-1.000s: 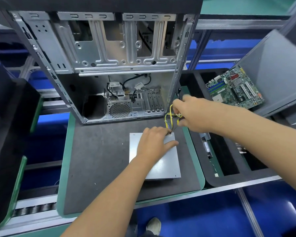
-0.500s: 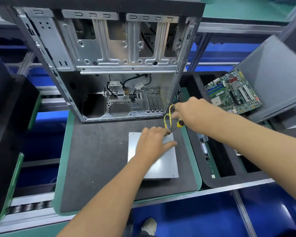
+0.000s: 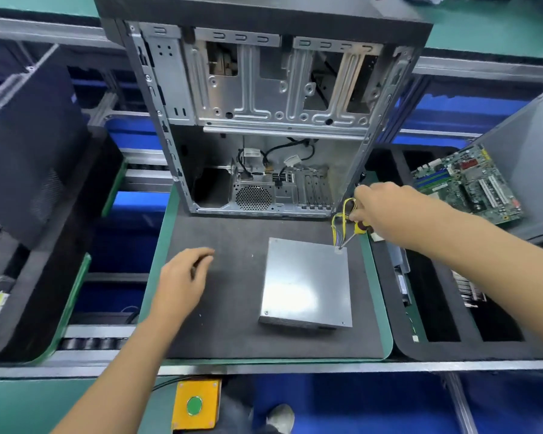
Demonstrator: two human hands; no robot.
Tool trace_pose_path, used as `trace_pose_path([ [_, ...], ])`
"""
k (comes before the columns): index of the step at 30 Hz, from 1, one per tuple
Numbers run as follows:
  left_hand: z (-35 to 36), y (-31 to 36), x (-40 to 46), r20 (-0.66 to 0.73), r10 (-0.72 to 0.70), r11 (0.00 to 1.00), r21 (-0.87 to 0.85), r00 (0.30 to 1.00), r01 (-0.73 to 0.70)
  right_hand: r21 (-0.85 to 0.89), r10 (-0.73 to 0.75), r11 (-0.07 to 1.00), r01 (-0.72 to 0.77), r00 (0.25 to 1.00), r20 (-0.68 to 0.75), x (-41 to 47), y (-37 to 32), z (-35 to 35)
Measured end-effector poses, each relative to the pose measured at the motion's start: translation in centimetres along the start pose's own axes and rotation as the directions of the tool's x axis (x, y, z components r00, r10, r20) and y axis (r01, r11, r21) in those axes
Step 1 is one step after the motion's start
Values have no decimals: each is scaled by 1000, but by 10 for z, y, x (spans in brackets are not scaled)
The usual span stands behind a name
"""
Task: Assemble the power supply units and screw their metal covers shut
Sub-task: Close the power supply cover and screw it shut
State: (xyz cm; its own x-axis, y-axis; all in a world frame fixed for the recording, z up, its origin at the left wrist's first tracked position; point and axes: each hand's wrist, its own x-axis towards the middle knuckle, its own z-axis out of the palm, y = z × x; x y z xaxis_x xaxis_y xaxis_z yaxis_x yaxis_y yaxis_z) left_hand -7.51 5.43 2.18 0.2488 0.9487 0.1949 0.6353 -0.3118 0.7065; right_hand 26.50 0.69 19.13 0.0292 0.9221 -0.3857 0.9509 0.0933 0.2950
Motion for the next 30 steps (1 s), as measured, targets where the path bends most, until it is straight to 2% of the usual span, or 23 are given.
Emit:
trace_pose_path([
  [2,-15,-26,-17,80,-24,998,59,997,19,-26,15,1000,-14,1000,21,1,-1,-1],
  [5,-28,-50,-43,206,-19,995,103,978,-2,84,-67,994,68,998,-12,-2,-3,-4],
  [7,-30,-58,-57,284,-12,994,107,959,-19,3,-12,1000,12,997,-76,-1,-1,-1],
  [8,-29,-60,-61,306,-6,994,105,952,-27,-86,13,996,-16,999,-43,1,1,3],
  [10,-25,-59,-67,316,38,992,103,948,-74,21,26,999,-26,1000,-17,-4,1,6],
  [13,-17,-56,-70,271,135,979,114,953,-171,150,-58,986,71,994,-92,-13,-1,-1],
  [16,-13,-56,-69,222,152,974,135,963,-184,119,139,984,-129,987,-84,-14,-1,0],
  [18,-12,-54,-69,231,148,971,151,962,-186,236,165,960,-152,986,-37,-16,-1,3],
  [21,-12,-51,-69,256,157,963,173,954,-205,398,90,914,-74,996,-21,-20,0,1],
  [26,-13,-50,-68,248,175,960,173,953,-221,262,188,947,-185,982,14,-21,-4,-3],
  [29,-12,-50,-68,272,188,958,163,944,-238,466,154,869,-166,986,64,-24,-4,-10],
  [30,-12,-49,-67,282,159,967,149,946,-206,472,150,867,-160,987,60,-24,-4,-13],
])
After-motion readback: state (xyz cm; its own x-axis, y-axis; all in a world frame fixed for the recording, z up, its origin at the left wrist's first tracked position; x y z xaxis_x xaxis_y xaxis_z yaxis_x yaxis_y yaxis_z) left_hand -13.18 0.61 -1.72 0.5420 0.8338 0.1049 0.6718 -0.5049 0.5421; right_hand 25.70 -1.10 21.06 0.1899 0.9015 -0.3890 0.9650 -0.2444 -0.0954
